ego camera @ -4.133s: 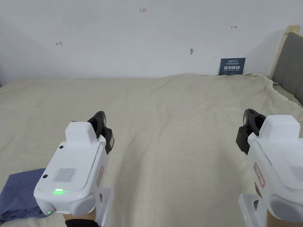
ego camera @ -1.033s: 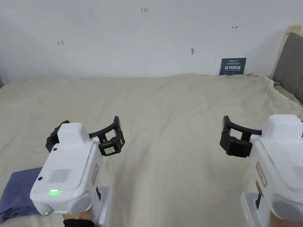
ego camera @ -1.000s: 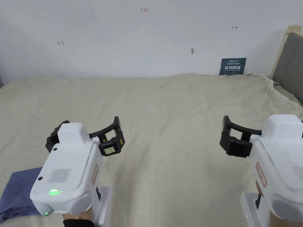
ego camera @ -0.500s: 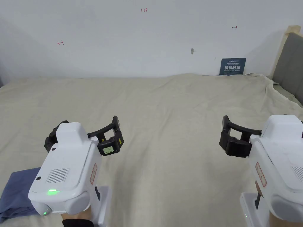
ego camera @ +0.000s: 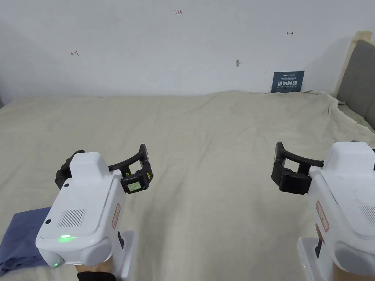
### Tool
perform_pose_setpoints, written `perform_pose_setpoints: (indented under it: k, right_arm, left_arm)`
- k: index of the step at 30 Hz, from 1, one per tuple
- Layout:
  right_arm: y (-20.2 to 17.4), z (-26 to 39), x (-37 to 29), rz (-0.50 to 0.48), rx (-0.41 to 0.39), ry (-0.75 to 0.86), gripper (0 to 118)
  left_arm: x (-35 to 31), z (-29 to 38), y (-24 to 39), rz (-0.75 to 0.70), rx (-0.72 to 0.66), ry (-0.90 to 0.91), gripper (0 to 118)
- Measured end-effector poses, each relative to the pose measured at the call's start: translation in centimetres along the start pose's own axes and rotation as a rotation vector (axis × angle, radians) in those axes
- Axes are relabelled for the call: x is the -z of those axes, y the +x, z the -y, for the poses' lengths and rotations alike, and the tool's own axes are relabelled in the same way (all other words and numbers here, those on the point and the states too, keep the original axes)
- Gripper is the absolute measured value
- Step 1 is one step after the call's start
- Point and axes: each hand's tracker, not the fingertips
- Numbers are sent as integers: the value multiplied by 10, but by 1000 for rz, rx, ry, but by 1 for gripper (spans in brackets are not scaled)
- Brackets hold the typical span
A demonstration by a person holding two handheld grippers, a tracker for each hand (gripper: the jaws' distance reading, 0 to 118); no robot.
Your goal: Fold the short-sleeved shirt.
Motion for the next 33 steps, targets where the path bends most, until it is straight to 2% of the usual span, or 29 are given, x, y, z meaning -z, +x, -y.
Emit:
perform_pose_setpoints:
  k: [33]
  right_arm:
    - [3, -1, -3, 17, 1, -1, 118]
  left_arm:
    - [-1, -1, 1, -1, 1, 6, 118]
